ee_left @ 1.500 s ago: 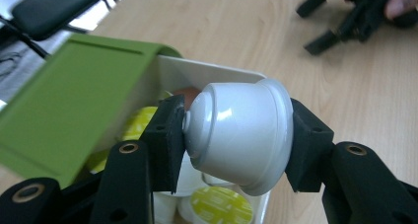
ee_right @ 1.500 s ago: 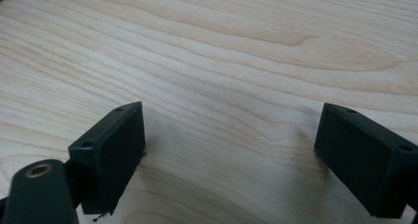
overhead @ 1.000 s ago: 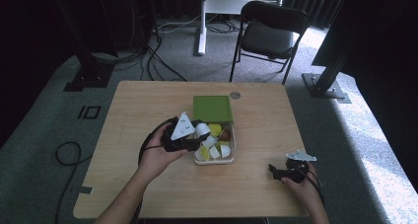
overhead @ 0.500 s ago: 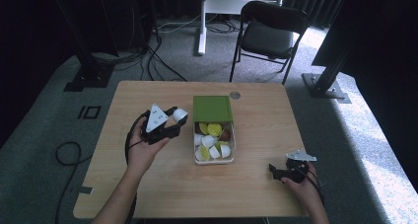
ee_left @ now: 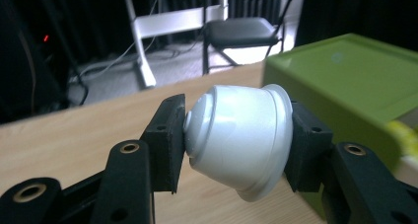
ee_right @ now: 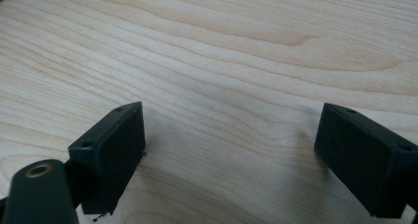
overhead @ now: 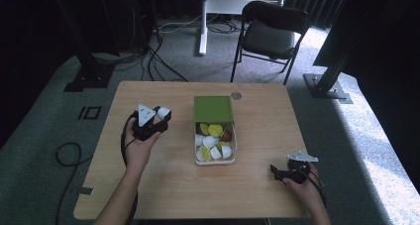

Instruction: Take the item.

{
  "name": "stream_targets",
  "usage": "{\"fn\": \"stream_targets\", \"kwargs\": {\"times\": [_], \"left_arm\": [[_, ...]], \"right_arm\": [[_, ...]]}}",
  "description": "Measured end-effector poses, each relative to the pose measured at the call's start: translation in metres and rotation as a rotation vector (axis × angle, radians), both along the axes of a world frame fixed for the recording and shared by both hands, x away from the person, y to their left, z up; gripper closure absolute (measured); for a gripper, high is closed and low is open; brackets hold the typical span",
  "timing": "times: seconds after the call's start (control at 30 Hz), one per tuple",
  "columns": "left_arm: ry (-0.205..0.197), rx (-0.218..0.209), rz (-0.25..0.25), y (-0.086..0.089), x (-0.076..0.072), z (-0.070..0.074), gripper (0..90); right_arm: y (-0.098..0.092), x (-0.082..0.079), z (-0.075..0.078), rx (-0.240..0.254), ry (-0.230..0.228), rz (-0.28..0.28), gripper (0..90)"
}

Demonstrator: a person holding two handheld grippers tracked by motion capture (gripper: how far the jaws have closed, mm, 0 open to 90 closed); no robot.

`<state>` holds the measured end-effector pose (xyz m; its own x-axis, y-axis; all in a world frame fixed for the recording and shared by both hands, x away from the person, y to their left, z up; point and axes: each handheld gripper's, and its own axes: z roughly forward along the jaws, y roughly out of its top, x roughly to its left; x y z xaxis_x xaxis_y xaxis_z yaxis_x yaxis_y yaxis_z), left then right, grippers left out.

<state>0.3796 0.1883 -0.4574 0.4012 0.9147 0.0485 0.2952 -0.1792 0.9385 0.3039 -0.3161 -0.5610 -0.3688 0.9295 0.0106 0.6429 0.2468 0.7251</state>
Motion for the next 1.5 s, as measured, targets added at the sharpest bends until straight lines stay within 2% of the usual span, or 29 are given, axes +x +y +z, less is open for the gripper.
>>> {"fn": "stream_targets", "kwargs": {"times": [0.13, 0.23, 0.27, 0.3, 0.37, 0.47, 0.57, 0.67, 0.9, 0.97, 1.07, 1.17, 1.27, 1.37, 1.4, 1.47, 1.5], "left_arm": [[0.053, 0.015, 0.06, 0.008, 0.008, -0.015, 50.7], [0.096, 0.004, 0.097, 0.017, 0.014, -0.026, 50.7], [0.135, -0.013, 0.123, 0.022, 0.017, -0.033, 50.7], [0.135, -0.013, 0.123, 0.022, 0.017, -0.033, 50.7], [0.182, 0.01, 0.16, 0.029, 0.022, -0.044, 50.8], [0.205, 0.015, 0.174, 0.032, 0.024, -0.049, 50.8], [0.252, 0.022, 0.185, 0.036, 0.027, -0.058, 51.0], [0.298, 0.02, 0.168, 0.04, 0.032, -0.068, 51.3], [0.328, 0.022, 0.164, 0.04, 0.036, -0.077, 51.4], [0.35, 0.01, 0.166, 0.041, 0.036, -0.08, 51.4], [0.349, -0.004, 0.165, 0.043, 0.036, -0.083, 51.6], [0.351, 0.036, 0.16, 0.042, 0.037, -0.082, 52.5], [0.356, 0.043, 0.155, 0.043, 0.037, -0.085, 54.5], [0.337, 0.029, 0.152, 0.045, 0.036, -0.087, 55.0], [0.326, 0.021, 0.144, 0.046, 0.036, -0.088, 52.8], [0.328, 0.003, 0.121, 0.046, 0.037, -0.088, 41.5], [0.324, 0.012, 0.121, 0.047, 0.036, -0.087, 40.6]], "right_arm": [[0.0, 0.0, 0.0, 0.0, 0.0, 0.0, 11.7], [0.0, 0.0, 0.0, 0.0, 0.0, 0.0, 11.7], [0.0, 0.0, 0.0, 0.0, 0.0, 0.0, 11.7], [0.0, 0.0, 0.0, 0.0, 0.0, 0.0, 11.7], [0.0, 0.0, 0.0, 0.0, 0.0, 0.0, 11.7], [0.0, 0.0, 0.0, 0.0, 0.0, 0.0, 11.7], [0.0, 0.0, 0.0, 0.0, 0.0, 0.0, 11.7], [0.0, 0.0, 0.0, 0.0, 0.0, 0.0, 11.7], [0.0, 0.0, 0.0, 0.0, 0.0, 0.0, 11.7], [0.0, 0.0, 0.0, 0.0, 0.0, 0.0, 11.7], [0.0, 0.0, 0.0, 0.0, 0.0, 0.0, 11.7], [0.0, 0.0, 0.0, 0.0, 0.0, 0.0, 11.7], [0.0, 0.0, 0.0, 0.0, 0.0, 0.0, 11.7], [0.0, 0.0, 0.0, 0.0, 0.0, 0.0, 11.7], [0.0, 0.0, 0.0, 0.0, 0.0, 0.0, 11.7], [0.0, 0.0, 0.0, 0.0, 0.0, 0.0, 11.7], [0.0, 0.0, 0.0, 0.0, 0.0, 0.0, 11.7]]}}
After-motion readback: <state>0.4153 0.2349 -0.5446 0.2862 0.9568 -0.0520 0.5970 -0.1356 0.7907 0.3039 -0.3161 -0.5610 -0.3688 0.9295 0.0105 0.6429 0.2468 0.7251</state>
